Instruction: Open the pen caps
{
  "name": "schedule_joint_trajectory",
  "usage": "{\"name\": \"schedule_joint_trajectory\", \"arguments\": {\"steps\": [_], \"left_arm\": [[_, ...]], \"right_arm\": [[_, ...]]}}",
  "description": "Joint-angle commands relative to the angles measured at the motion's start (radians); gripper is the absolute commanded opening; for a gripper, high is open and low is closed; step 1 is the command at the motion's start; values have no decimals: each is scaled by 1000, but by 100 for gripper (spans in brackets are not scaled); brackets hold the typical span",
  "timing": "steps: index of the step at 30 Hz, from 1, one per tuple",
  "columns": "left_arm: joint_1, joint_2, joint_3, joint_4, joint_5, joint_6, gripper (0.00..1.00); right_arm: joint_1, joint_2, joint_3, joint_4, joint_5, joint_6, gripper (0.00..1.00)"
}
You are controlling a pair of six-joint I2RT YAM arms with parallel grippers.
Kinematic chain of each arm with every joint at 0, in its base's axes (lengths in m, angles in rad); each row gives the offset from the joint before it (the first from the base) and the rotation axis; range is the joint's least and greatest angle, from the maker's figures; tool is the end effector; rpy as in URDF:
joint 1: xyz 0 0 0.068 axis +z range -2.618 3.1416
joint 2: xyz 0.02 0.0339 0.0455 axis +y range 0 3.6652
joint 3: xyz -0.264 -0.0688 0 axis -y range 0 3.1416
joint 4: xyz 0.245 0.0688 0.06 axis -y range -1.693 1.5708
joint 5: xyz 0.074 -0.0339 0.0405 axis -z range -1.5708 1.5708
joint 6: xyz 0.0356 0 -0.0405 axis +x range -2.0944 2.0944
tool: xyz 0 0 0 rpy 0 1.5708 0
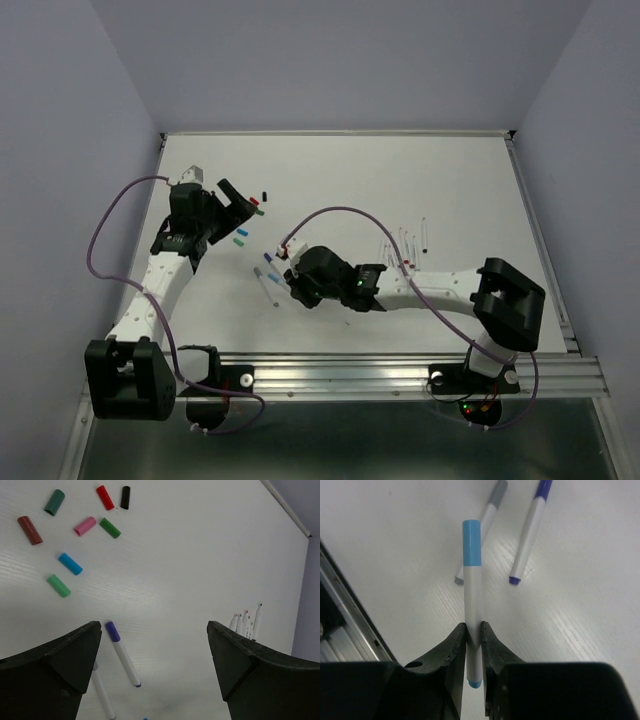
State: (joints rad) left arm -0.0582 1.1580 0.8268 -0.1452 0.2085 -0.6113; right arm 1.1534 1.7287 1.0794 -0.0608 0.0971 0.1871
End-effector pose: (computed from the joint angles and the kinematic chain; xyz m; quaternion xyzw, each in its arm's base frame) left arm 0.2611 -0.0226 0.2825 -0.1798 0.8319 -0.2539 0.4596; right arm 0.1555 0.3422 0.2025 -0.4038 0.8133 0.2243 0.3539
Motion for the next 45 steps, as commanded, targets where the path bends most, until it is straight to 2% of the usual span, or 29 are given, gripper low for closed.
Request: {"name": "schedule_joint_trajectory", "arguments": {"steps": [1, 3, 7, 13, 21, 26, 27, 36, 45], "left_arm": [[-9, -66, -20, 87, 124, -8, 99], [-25, -81, -29, 111, 150, -31, 99], [-70, -96, -34, 137, 170, -77, 98], [-167, -113, -31, 200, 140, -131, 90], [-238, -70, -14, 236, 131, -159, 79], [-259, -52, -8, 254, 129, -165, 67], [-261, -52, -8, 256, 129, -166, 61], [-282, -27, -6, 276, 129, -166, 59], [-292, -9, -2, 288, 127, -174, 49]], "right_arm": [[5, -138, -19, 124, 45, 3, 1], [-4, -175, -15, 127, 105, 6, 1], [-47, -208, 0, 136, 122, 17, 1], [-104, -216, 45, 141, 116, -15, 1], [-150, -216, 74, 145, 104, -11, 1], [-182, -215, 77, 145, 95, -3, 1], [-182, -215, 76, 145, 87, 0, 1], [-192, -213, 80, 145, 50, -3, 1], [-192, -235, 67, 156, 12, 2, 1]]}}
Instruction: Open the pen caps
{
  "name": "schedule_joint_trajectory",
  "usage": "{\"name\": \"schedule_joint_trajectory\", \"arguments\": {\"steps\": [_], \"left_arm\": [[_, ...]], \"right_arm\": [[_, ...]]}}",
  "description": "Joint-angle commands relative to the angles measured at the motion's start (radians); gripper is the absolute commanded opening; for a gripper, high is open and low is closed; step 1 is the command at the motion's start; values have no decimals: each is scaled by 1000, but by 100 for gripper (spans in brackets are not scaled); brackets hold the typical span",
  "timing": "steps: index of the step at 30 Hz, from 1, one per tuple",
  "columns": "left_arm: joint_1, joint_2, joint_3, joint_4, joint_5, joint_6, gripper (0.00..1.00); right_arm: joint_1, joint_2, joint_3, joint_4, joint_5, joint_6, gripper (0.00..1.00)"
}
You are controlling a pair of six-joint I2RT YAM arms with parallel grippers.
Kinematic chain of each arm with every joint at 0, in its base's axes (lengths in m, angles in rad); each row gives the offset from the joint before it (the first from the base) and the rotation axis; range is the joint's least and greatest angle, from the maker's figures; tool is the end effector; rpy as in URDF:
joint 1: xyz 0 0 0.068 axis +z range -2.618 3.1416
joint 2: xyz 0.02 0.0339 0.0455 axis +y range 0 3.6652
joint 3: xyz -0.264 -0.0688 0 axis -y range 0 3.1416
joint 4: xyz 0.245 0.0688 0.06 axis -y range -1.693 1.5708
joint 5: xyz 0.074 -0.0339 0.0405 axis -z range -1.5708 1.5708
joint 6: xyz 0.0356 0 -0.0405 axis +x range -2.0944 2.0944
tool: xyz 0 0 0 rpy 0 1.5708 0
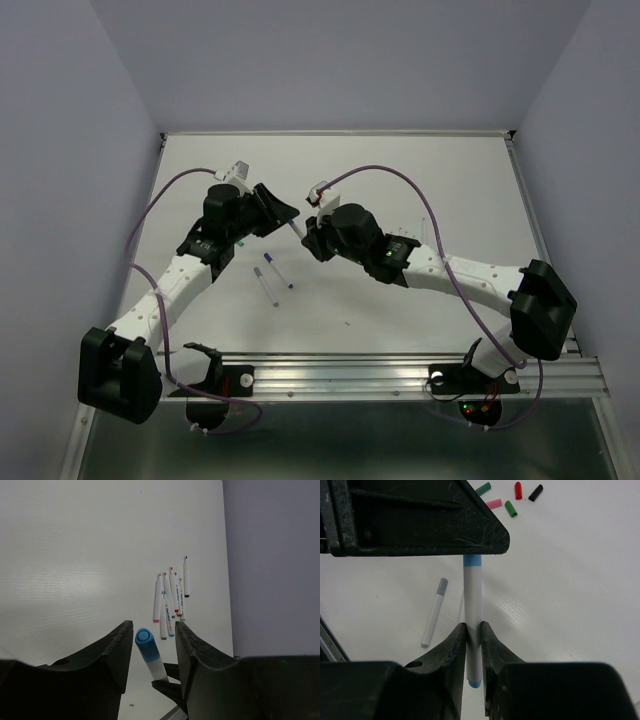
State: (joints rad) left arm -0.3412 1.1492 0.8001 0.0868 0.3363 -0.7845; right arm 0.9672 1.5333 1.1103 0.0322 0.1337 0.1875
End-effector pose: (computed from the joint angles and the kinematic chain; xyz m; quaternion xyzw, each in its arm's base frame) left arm 0.2473 -0.1003 0.2991 -0.0726 0.7856 -0.4325 0.4366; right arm 0.2078 0.2930 0.2898 -0.2807 0.7810 0.2565 0.4954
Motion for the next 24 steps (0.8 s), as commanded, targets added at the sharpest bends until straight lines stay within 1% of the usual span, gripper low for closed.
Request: {"name": "schedule_joint_trajectory", "arguments": {"steps": [1, 2, 4, 5, 7, 8, 12, 15, 16, 18, 19, 20, 21, 22, 24], "left_arm": [[-10, 1, 25, 57, 0, -1, 47], [-10, 1, 25, 59, 1, -1, 40], [-12, -2, 24, 60, 3, -1, 36], [-13, 0, 22, 62, 3, -1, 30], [-13, -3, 21, 64, 1, 4, 24], [-13, -6, 21, 64, 1, 2, 17], [-16, -11, 21, 65, -2, 10, 0], [-19, -11, 19, 65, -5, 13, 0], [-22, -11, 17, 65, -6, 14, 0], [-27, -14, 11, 70, -20, 14, 0], [-31, -16, 10, 73, -23, 13, 0], [-33, -17, 8, 77, -25, 13, 0], [-36, -19, 10, 82, -26, 11, 0], [-38, -19, 11, 82, -26, 13, 0], [-41, -22, 17, 82, -25, 14, 0]], "right_arm": [[-5, -39, 33, 63, -25, 1, 1], [-5, -41, 31, 63, -23, 1, 1], [-5, -38, 28, 63, -20, 3, 1], [-5, -35, 29, 61, -19, 1, 1], [-5, -35, 31, 63, -13, 3, 1], [-15, -33, 34, 63, -11, 1, 1], [-15, -30, 42, 61, 3, 4, 2], [-15, -32, 45, 63, 12, 6, 3], [-15, -32, 49, 63, 18, 9, 9], [-15, -32, 51, 63, 27, 13, 16], [-15, -32, 55, 61, 30, 7, 25], [-15, -32, 59, 58, 26, -3, 27], [-15, -29, 62, 49, 15, -17, 34], [-15, -29, 63, 48, 12, -19, 38], [-15, -25, 63, 48, 17, -25, 39]]}}
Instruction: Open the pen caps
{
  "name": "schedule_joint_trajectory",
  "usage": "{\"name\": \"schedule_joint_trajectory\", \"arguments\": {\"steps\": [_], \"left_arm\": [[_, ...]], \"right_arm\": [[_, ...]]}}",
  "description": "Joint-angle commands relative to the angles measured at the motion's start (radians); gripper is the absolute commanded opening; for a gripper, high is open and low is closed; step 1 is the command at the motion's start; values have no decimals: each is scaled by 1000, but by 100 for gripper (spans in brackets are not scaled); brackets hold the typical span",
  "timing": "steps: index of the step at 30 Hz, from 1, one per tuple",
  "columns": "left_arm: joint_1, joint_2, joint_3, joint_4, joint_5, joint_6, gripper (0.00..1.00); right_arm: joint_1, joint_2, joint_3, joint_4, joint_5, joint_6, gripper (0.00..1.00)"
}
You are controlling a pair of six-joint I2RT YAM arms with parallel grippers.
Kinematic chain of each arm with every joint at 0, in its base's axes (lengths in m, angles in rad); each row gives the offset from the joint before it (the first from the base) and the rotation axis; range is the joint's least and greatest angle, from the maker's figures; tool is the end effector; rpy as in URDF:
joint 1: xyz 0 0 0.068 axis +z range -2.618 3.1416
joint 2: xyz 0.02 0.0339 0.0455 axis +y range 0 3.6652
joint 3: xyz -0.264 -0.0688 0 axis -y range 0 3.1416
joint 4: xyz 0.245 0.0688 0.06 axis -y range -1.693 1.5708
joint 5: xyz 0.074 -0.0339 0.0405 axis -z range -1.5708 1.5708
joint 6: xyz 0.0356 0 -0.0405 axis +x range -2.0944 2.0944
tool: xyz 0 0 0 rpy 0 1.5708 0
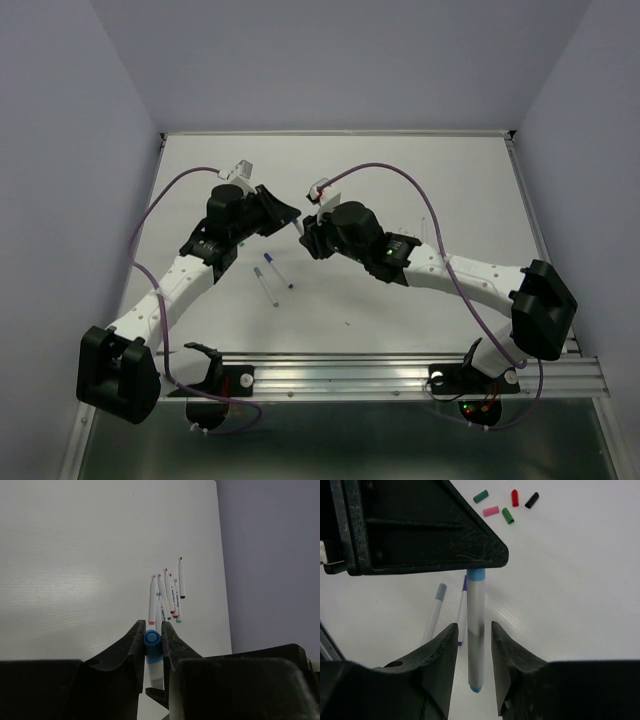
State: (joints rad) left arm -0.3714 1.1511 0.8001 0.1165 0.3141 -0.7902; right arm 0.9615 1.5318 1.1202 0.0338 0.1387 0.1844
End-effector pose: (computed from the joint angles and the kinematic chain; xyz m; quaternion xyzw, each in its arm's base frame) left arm 0.2458 -0.1075 0.3016 -0.0664 0.7785 -0.4384 0.4442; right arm 0.2099 0.2922 0.2940 -0.2766 0.7785 0.2556 0.5020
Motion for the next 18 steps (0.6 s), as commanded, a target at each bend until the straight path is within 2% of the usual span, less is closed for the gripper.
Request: {"name": "schedule_joint_trajectory", "arguments": {"steps": [1, 4, 5, 8, 10, 15, 18], "left_arm": [[-15, -24, 17, 55, -3, 20, 0], [-23, -27, 17, 61, -4, 20, 0], [-27, -27, 17, 63, -1, 20, 0], [-29, -28, 17, 69, 0, 20, 0], [-29, -28, 22, 69, -7, 17, 0], [-29, -1, 63, 66, -56, 40, 0], [-26, 39, 116, 61, -75, 52, 0]], "right_arm": [[-9, -19, 55, 46, 12, -28, 40], [-9, -6, 64, 44, 21, -37, 42], [-9, 1, 69, 43, 21, -39, 40], [-9, 5, 78, 34, 12, -39, 22], [-9, -2, 69, 34, -5, -39, 13], [-9, -48, 33, 0, -46, -45, 1], [-9, -76, 0, -18, -74, -37, 1]]}}
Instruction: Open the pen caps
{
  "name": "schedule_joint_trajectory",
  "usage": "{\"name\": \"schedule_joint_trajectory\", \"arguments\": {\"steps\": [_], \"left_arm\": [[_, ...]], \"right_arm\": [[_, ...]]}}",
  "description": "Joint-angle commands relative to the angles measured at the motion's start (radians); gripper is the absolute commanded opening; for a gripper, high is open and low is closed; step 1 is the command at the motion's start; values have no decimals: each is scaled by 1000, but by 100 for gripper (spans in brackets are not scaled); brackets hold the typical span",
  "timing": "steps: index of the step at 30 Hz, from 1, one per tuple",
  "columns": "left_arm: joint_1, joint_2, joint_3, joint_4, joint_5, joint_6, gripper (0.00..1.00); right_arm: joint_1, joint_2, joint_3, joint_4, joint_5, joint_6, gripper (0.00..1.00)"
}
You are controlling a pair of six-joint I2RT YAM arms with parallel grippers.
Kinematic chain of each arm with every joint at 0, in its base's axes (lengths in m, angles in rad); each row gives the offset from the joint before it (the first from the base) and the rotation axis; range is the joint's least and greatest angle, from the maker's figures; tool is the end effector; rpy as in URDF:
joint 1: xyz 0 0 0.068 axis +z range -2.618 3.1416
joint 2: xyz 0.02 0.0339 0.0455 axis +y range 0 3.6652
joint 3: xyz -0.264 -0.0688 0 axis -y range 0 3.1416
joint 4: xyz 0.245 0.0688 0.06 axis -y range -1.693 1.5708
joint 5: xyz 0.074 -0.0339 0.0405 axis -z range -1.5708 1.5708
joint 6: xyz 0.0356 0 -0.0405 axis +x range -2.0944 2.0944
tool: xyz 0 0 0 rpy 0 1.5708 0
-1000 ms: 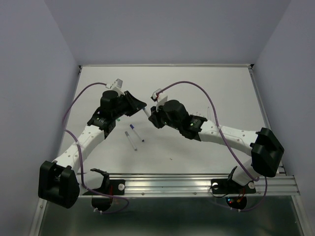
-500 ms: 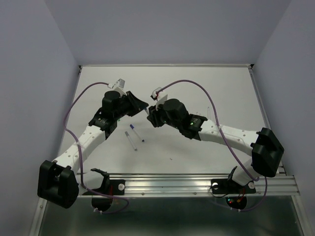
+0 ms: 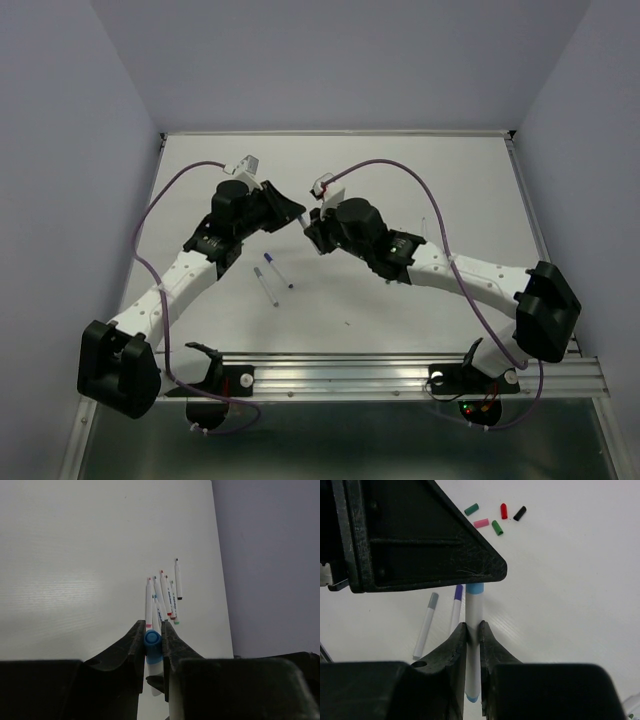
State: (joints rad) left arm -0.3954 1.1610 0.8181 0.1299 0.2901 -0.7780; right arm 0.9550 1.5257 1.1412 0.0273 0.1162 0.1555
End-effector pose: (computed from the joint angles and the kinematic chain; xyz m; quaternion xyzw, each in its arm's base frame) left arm 0.2465 -0.1139 0.3069 -0.0573 0.7733 -0.4377 0.4552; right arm 0.2114 0.2916 0.3027 -0.2887 0.7683 0.2596 0.5089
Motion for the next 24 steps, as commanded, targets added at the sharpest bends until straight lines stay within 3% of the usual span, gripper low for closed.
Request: {"name": "schedule_joint_trajectory", "arguments": {"steps": [1, 17, 24], "left_arm": [[3, 41, 111, 47, -55, 43, 0], [216, 224, 273, 57, -22, 69, 0], [259, 236, 291, 14, -52, 100, 0]], "right_arm": [[-2, -93, -52, -12, -73, 4, 1], [-2, -323, -385, 6, -233, 197, 1], [-2, -375, -451, 10, -188, 234, 1]]}}
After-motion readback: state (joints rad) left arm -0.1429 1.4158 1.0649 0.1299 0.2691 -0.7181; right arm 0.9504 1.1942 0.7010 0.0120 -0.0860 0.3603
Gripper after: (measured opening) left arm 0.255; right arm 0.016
